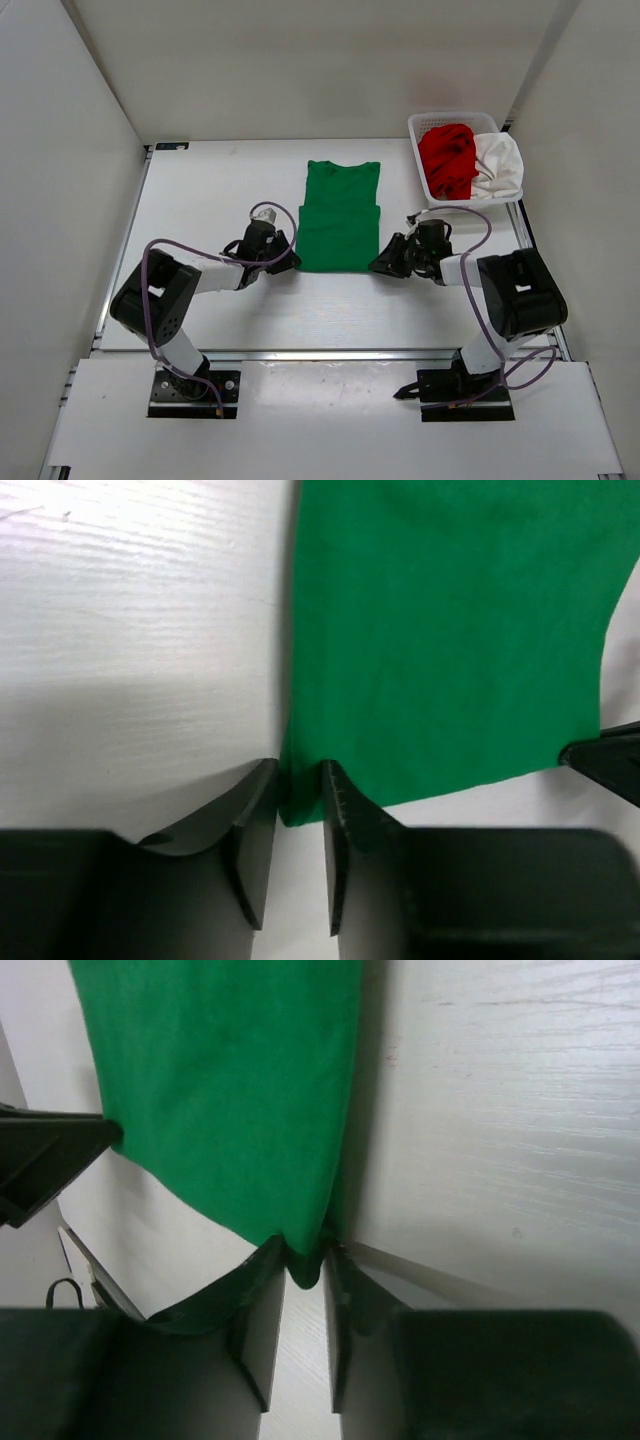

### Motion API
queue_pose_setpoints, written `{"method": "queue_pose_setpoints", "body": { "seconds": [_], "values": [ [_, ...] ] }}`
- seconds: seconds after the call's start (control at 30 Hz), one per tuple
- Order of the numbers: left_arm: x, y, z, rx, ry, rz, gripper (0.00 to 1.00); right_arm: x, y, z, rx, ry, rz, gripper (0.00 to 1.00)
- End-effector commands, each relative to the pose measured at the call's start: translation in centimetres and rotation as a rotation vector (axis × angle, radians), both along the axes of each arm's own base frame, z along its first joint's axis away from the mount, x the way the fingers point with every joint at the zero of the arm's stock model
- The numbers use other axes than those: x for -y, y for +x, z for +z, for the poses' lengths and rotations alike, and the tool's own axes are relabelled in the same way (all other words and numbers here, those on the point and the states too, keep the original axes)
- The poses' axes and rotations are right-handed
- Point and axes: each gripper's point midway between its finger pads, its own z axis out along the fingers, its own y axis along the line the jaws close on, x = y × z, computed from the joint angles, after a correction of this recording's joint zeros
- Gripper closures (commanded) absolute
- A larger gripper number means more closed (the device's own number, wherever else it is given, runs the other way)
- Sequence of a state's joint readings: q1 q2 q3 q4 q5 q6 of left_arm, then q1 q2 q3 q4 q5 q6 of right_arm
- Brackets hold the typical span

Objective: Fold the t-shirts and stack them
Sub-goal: Grab one side of the 2/3 rectangular tshirt with both arms

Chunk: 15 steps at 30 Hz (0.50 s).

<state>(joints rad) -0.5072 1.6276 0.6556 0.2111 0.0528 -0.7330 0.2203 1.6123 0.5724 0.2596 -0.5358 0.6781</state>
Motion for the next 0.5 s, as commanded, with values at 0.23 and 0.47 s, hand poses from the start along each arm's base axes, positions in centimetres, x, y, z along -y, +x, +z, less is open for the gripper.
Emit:
{"method": "queue_pose_setpoints", "body": {
  "seconds": [0.23, 0.47],
  "values": [
    [1.0, -2.0, -0.5, -0.07, -0.039, -0.041, 1.0, -0.3, 0.8, 0.6, 0.049, -0.017, -0.006, 1.0],
    [-0.9, -8.4, 0.5, -0.063, 0.021, -0.109, 1.0, -1.4, -6.5, 0.9, 0.014, -0.08, 0.051, 1.0]
  ]
}}
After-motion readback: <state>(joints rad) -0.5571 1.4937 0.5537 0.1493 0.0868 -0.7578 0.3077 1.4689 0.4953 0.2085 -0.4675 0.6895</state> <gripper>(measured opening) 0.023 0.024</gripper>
